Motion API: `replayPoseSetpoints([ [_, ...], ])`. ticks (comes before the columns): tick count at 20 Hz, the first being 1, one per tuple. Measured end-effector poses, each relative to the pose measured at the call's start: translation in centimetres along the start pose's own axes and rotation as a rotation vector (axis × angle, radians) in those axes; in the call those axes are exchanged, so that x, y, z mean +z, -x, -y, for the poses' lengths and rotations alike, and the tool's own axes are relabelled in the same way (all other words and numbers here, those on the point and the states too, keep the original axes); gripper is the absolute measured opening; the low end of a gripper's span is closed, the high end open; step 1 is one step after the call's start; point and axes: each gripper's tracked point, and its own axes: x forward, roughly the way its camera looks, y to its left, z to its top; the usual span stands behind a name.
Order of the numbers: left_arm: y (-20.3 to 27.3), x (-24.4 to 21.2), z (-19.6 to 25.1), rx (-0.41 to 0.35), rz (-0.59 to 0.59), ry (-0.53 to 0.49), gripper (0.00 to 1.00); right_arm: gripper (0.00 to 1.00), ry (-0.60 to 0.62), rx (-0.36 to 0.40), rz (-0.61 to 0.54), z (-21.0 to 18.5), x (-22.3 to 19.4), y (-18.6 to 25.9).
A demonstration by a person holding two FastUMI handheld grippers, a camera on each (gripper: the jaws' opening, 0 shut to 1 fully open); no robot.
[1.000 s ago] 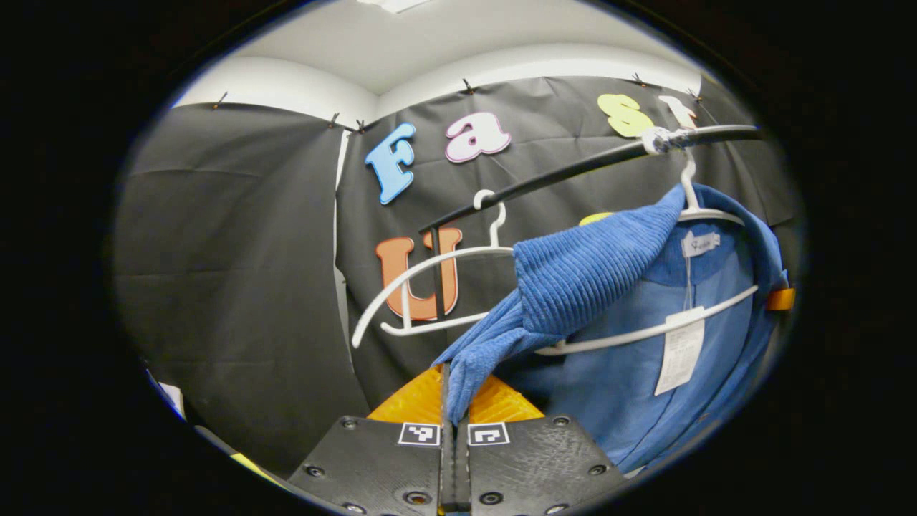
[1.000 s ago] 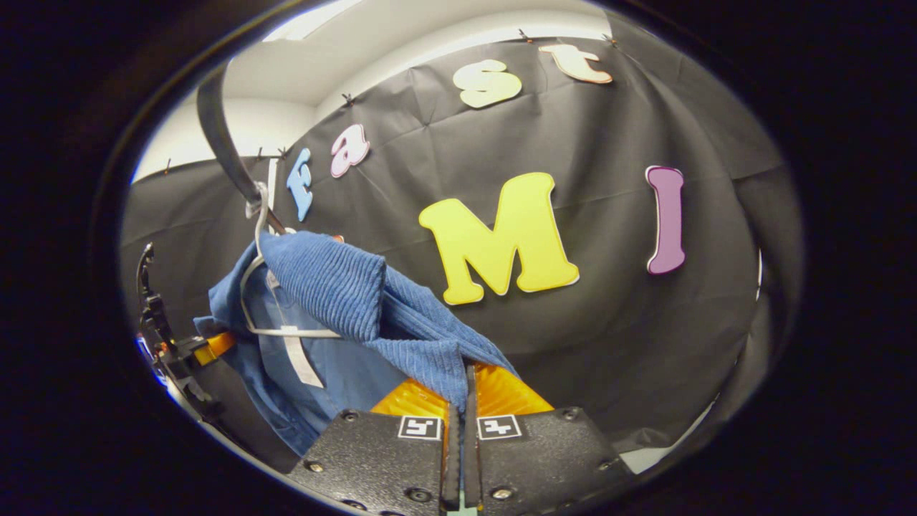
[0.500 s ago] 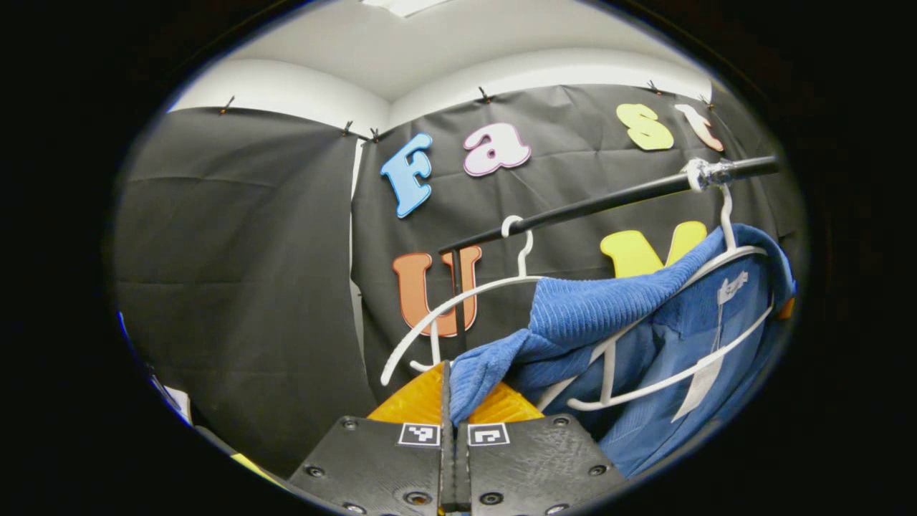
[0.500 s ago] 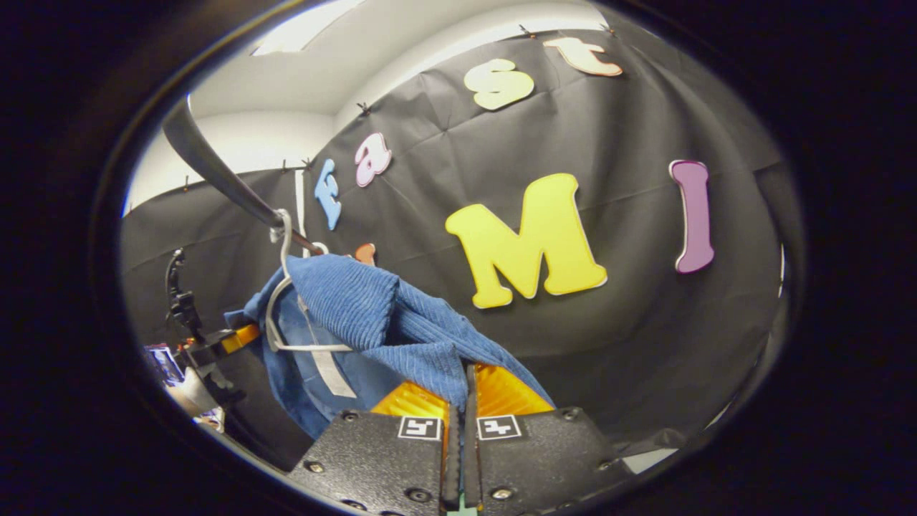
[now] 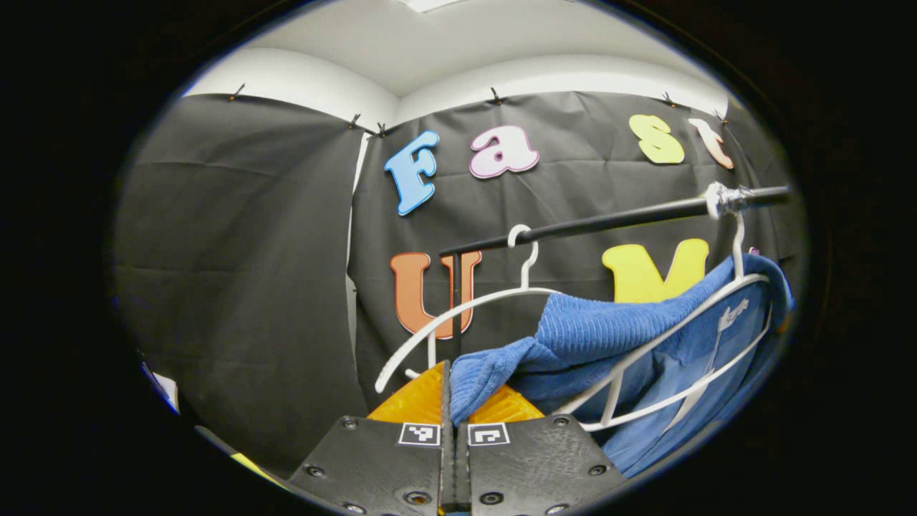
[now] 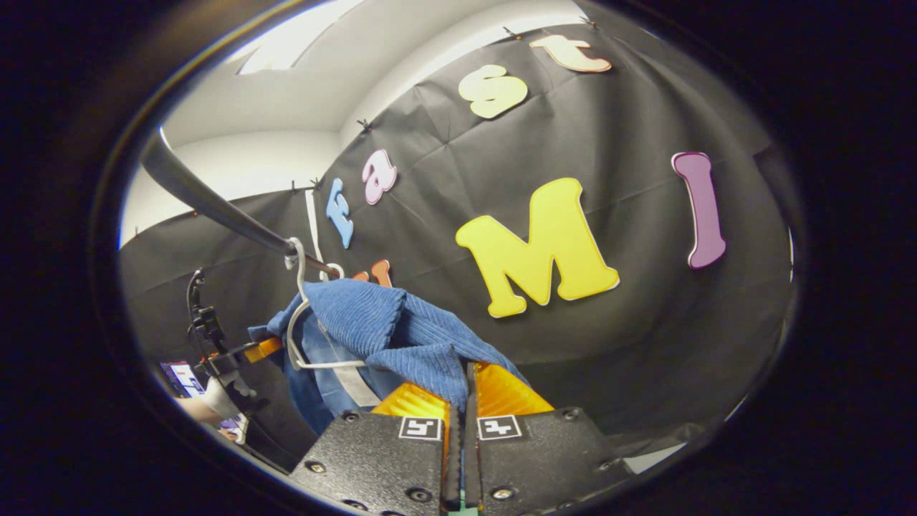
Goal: Grasp the clothes on the hanger with both hands and then place them into the laundry hamper below.
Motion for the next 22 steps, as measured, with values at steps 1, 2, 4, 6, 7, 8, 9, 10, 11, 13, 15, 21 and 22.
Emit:
replayPoseSetpoints([
  [1,-0.2,0.5,0.0,-0.004,0.008,-0.008,0.00,0.05,0.000,-0.008,0.008,0.2,0.1,-0.1],
  [2,-0.2,0.9,-0.1,-0.006,0.017,-0.018,0.00,0.05,0.002,-0.010,0.016,0.1,0.3,-0.1],
  [4,-0.3,1.4,-0.1,-0.008,0.019,-0.024,0.00,0.05,-0.003,-0.009,0.027,0.1,0.4,-0.3],
  [6,-0.4,1.6,-0.1,-0.008,0.010,-0.024,0.00,0.05,-0.010,0.011,0.021,-0.1,0.3,-0.4],
  [7,-0.5,1.4,0.0,-0.015,0.004,-0.021,0.00,0.05,-0.005,0.007,0.022,0.2,0.3,-0.5],
  [8,-0.4,1.3,0.1,-0.018,0.002,-0.021,0.00,0.05,-0.008,0.002,0.015,0.4,0.2,-0.5],
  [9,-0.3,1.1,0.1,-0.017,-0.001,-0.025,0.00,0.05,-0.018,-0.001,0.007,0.5,-0.1,-0.7],
  [10,-0.2,1.0,0.2,-0.014,-0.002,-0.028,0.00,0.06,-0.021,0.002,-0.001,0.4,-0.3,-0.8],
  [11,-0.2,0.8,0.1,-0.011,-0.006,-0.029,0.00,0.05,-0.026,0.015,-0.012,0.2,-0.5,-1.0],
  [13,-0.6,0.8,0.0,-0.010,-0.013,-0.016,0.00,0.06,-0.047,0.044,-0.036,-0.3,-1.0,-1.0],
  [15,-0.8,0.8,-0.2,-0.010,-0.014,-0.007,0.00,0.05,-0.098,0.071,-0.061,-0.7,-1.6,-0.9],
  [21,-1.4,1.9,-0.4,-0.003,0.005,-0.032,0.00,0.05,-0.081,0.146,0.003,-3.5,0.5,0.3],
  [22,-1.4,2.1,-0.4,-0.003,0.009,-0.030,0.00,0.05,-0.073,0.149,0.023,-3.6,1.0,0.3],
])
